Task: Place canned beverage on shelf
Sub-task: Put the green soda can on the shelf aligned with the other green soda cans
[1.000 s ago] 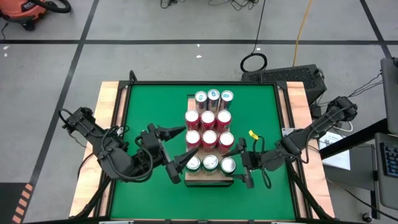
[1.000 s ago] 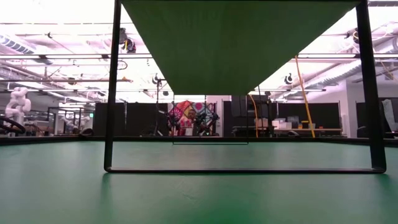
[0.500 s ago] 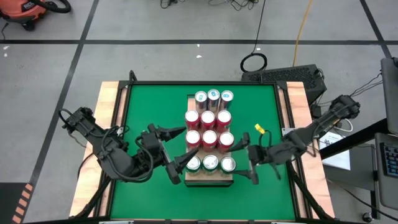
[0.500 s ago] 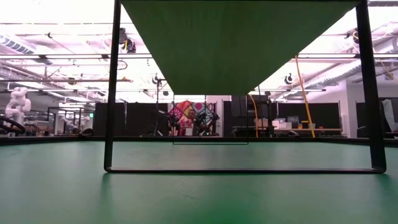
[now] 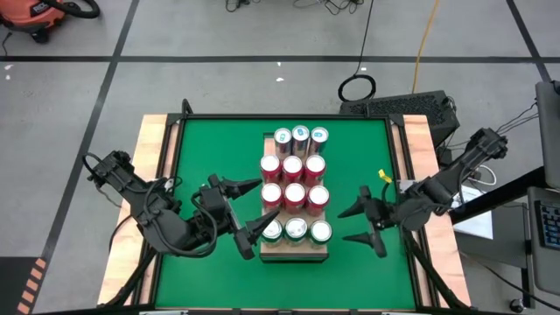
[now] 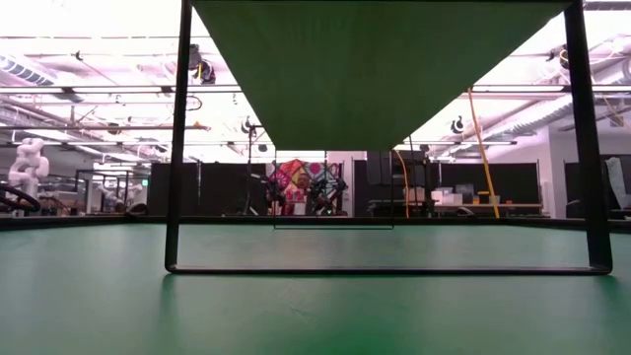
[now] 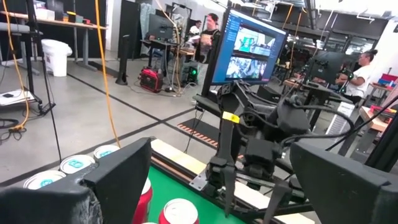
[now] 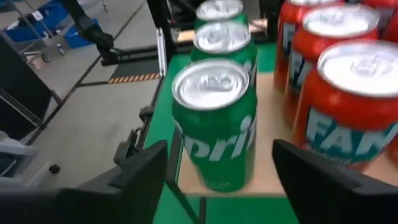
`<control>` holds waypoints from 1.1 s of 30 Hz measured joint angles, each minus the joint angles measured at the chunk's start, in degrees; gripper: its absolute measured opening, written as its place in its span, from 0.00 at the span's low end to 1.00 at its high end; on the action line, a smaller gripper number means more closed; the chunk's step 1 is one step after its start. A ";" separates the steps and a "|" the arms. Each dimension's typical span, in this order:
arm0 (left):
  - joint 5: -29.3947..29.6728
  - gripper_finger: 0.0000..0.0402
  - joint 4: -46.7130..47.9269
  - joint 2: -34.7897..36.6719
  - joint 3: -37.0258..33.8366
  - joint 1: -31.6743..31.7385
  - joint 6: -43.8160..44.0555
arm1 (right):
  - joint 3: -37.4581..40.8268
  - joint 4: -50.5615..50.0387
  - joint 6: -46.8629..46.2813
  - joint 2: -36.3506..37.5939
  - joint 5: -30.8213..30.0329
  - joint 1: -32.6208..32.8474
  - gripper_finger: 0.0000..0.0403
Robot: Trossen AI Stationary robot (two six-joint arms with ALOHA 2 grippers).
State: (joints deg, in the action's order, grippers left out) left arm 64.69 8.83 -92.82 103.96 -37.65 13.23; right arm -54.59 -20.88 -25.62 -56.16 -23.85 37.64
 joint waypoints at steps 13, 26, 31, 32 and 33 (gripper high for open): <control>0.72 0.96 0.78 0.00 0.00 0.00 0.03 | 0.00 -1.16 -8.22 -8.11 0.15 2.34 0.21; 1.55 0.96 0.78 0.00 0.00 0.13 -0.01 | 0.00 1.21 -7.68 -11.45 1.61 2.50 0.02; 1.59 0.96 0.78 0.00 0.00 0.50 -0.01 | 0.00 1.35 -6.87 -12.27 1.59 2.44 0.03; 1.60 0.96 0.78 0.00 0.00 0.60 -0.03 | 0.00 1.37 -6.81 -12.37 1.57 2.44 0.03; 1.60 0.96 0.78 0.00 0.00 0.75 -0.04 | 0.00 1.37 -6.74 -12.42 1.54 2.44 0.03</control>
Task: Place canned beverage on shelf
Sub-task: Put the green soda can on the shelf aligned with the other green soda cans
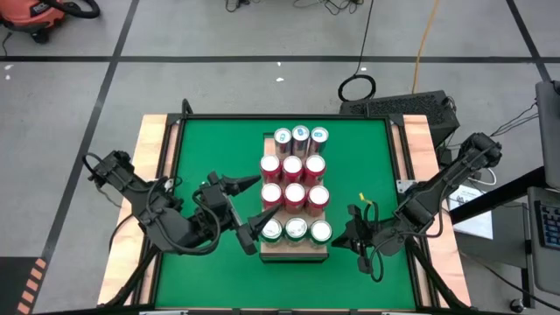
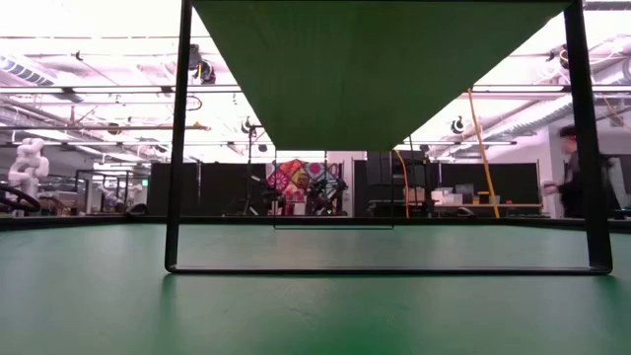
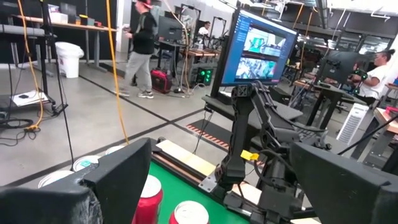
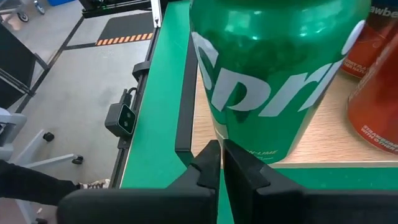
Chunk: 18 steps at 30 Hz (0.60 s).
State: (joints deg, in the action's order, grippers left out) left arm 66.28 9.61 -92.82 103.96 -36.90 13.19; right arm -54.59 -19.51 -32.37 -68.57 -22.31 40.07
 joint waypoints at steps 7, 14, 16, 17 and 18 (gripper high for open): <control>0.00 0.96 0.30 0.00 0.00 0.12 0.00 | 0.00 0.09 0.58 -0.05 -0.05 -0.74 0.03; 0.00 0.96 0.39 0.00 0.00 0.12 0.00 | 0.00 1.34 2.98 -0.05 0.16 -1.81 0.03; 0.00 0.96 0.39 0.00 0.00 0.12 -0.01 | 0.00 1.36 3.03 -0.05 0.11 -1.81 0.03; 0.00 0.96 0.39 0.00 0.00 0.12 -0.02 | 0.00 1.37 3.05 -0.05 0.10 -1.82 0.03; -0.02 0.96 0.39 0.00 0.00 0.12 -0.02 | 0.00 1.40 3.09 -0.05 0.02 -1.84 0.03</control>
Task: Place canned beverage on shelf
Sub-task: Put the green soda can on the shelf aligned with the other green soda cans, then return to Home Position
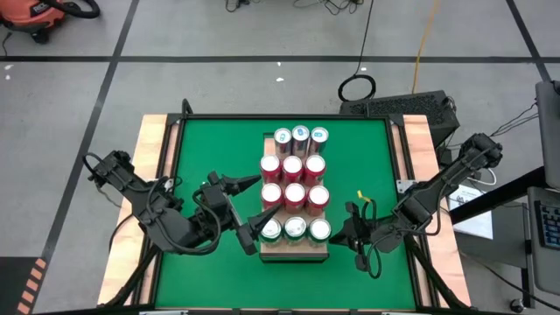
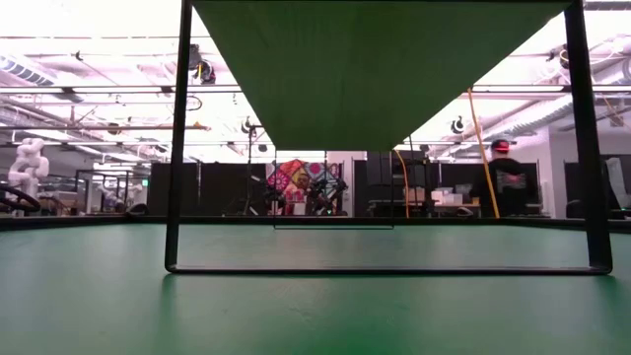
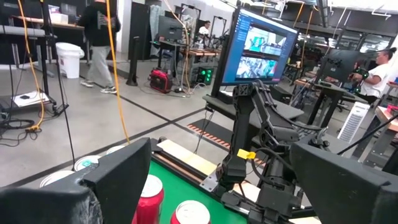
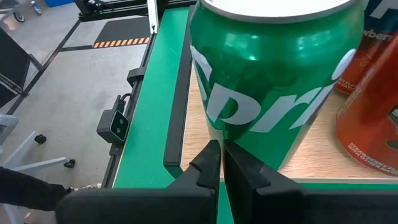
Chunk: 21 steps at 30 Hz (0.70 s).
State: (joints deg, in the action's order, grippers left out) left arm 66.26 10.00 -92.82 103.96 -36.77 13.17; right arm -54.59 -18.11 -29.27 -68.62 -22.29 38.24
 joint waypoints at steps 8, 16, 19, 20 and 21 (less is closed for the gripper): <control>0.02 0.96 1.54 0.00 0.00 0.00 0.02 | 0.00 -0.15 1.28 0.40 2.23 -0.20 0.03; 0.00 0.95 3.42 0.00 -0.01 0.46 -0.10 | 0.00 -0.17 -0.02 7.32 12.06 -0.17 0.03; -0.03 0.91 3.90 0.00 -0.02 0.95 -0.11 | 0.00 -0.20 3.08 11.61 12.67 -0.15 0.03; -0.22 0.89 3.95 0.00 -0.02 1.14 -0.19 | 0.00 -0.20 4.59 13.18 12.74 -0.15 0.03; -0.83 0.86 4.09 0.00 -0.02 1.25 -0.46 | 0.00 -0.17 6.10 14.62 12.72 -0.15 0.03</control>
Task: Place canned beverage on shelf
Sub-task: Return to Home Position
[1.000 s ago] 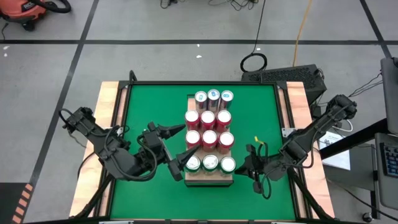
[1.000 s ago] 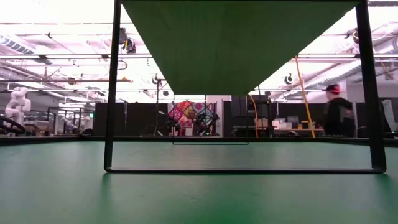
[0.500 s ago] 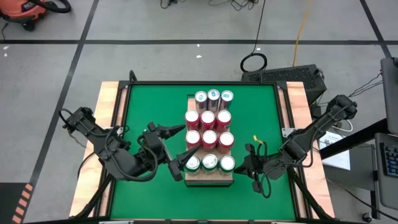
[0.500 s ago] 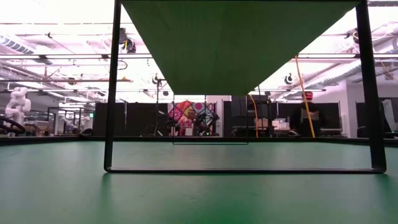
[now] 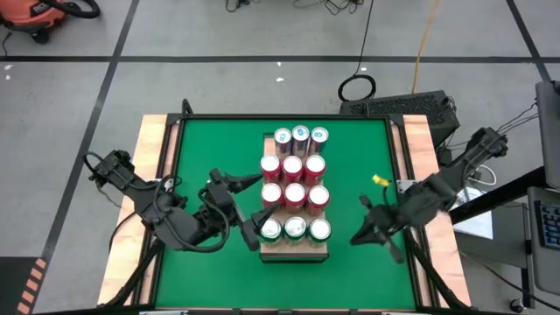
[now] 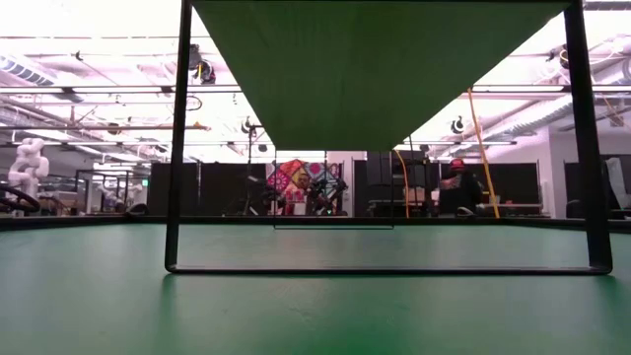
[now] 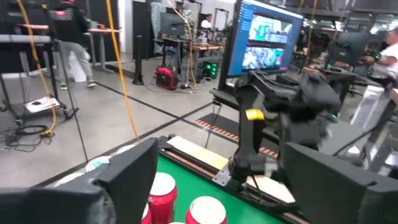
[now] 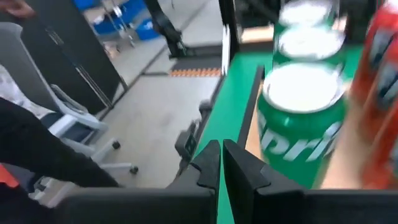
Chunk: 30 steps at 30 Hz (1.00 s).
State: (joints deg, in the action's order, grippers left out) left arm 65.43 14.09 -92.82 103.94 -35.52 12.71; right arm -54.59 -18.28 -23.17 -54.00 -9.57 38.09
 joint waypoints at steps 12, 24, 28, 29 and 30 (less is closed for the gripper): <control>2.24 0.39 3.46 0.11 0.00 2.51 -0.95 | 0.00 -0.94 13.23 12.07 -3.79 -1.44 0.01; -6.57 0.02 9.76 0.09 0.00 9.04 -2.90 | 0.00 -5.03 17.99 17.47 -4.92 -7.89 0.00; -15.94 0.01 15.19 0.09 0.00 12.51 -2.65 | 0.00 -5.48 19.85 19.99 -8.49 -10.41 0.00; -17.47 0.00 15.78 0.09 0.00 13.12 -2.65 | 0.00 -5.53 20.38 20.66 -8.56 -11.17 0.00; -18.67 0.00 16.07 0.09 0.00 13.58 -2.63 | 0.00 -5.59 21.16 21.36 -8.58 -11.92 0.00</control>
State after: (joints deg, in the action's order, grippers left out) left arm 46.76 30.17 -92.73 103.94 -21.94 10.08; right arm -54.59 -23.87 -2.02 -32.64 -18.15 26.16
